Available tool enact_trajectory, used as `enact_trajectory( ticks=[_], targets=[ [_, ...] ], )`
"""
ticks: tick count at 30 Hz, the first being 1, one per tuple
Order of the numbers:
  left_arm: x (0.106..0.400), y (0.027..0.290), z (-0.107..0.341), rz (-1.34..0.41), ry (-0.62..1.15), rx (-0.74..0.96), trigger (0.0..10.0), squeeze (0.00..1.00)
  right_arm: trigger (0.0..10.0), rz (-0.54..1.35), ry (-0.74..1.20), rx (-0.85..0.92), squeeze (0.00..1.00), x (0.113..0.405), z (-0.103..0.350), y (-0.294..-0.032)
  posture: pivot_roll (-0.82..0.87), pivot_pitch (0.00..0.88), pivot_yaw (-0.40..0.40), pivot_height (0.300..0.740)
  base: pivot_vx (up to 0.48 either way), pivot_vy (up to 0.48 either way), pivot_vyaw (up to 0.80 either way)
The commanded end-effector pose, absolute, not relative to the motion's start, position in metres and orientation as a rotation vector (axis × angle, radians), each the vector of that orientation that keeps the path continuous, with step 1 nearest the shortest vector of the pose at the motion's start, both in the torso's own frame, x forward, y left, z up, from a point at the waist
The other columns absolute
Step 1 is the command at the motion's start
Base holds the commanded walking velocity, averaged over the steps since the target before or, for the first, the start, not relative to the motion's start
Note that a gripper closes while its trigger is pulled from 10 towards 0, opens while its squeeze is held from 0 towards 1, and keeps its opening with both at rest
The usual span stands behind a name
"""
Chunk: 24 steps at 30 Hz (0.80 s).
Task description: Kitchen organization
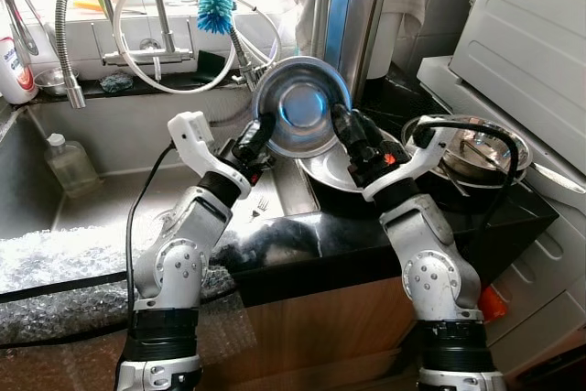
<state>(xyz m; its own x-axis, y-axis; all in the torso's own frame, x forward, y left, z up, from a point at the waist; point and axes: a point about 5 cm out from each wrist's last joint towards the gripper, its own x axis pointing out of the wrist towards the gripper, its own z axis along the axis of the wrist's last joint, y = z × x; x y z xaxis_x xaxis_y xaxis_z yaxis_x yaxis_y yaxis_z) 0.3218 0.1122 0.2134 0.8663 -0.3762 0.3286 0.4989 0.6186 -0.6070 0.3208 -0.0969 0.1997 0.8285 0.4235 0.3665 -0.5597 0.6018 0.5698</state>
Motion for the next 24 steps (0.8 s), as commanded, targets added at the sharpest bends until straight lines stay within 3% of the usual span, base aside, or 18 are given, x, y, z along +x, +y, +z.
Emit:
enact_trajectory(
  ticks=[1,2,3,5,6,7,8,14,17,24],
  targets=[
    [0.326,0.116,0.22,-0.466,-0.21,-0.756,0.0,0.0,10.0,0.565,-0.228,0.726,0.0,0.319,0.205,-0.101,-0.13,0.0,-0.026,0.74,0.0,0.0,0.0],
    [0.327,0.117,0.22,-0.451,-0.212,-0.754,0.0,0.0,10.0,0.565,-0.226,0.726,0.0,0.318,0.205,-0.1,-0.13,0.0,-0.027,0.74,0.0,0.0,0.0],
    [0.33,0.121,0.219,-0.391,-0.211,-0.724,1.8,0.0,10.0,0.566,-0.223,0.728,0.0,0.317,0.204,-0.099,-0.13,0.0,-0.027,0.74,0.0,0.0,0.0],
    [0.335,0.13,0.214,-0.29,-0.209,-0.679,2.2,0.0,10.0,0.57,-0.219,0.737,0.0,0.316,0.204,-0.097,-0.13,0.0,-0.026,0.74,0.0,0.0,0.0],
    [0.337,0.135,0.212,-0.232,-0.21,-0.666,5.7,0.0,10.0,0.574,-0.217,0.742,0.0,0.314,0.204,-0.096,-0.13,0.0,-0.027,0.74,0.0,0.0,0.0],
    [0.338,0.14,0.21,-0.194,-0.211,-0.658,5.7,0.0,10.0,0.576,-0.216,0.746,0.0,0.314,0.204,-0.095,-0.13,0.0,-0.027,0.74,0.0,0.0,0.0],
    [0.341,0.15,0.208,-0.097,-0.217,-0.635,10.0,0.0,10.0,0.58,-0.21,0.752,0.0,0.312,0.203,-0.094,-0.13,0.0,-0.027,0.74,0.0,0.0,0.0],
    [0.343,0.168,0.207,0.032,-0.239,-0.565,10.0,0.0,10.0,0.582,-0.192,0.752,0.0,0.307,0.199,-0.091,-0.13,0.0,-0.026,0.74,0.0,0.0,0.0],
    [0.347,0.19,0.208,0.13,-0.271,-0.47,10.0,0.0,10.0,0.534,-0.15,0.577,0.0,0.299,0.182,-0.093,-0.13,0.0,-0.025,0.74,0.0,0.0,0.0],
    [0.351,0.206,0.201,0.201,-0.268,-0.328,10.0,0.0,10.0,0.429,-0.147,0.455,0.0,0.291,0.172,-0.11,-0.14,0.0,-0.023,0.74,0.0,0.0,0.0]
  ],
)
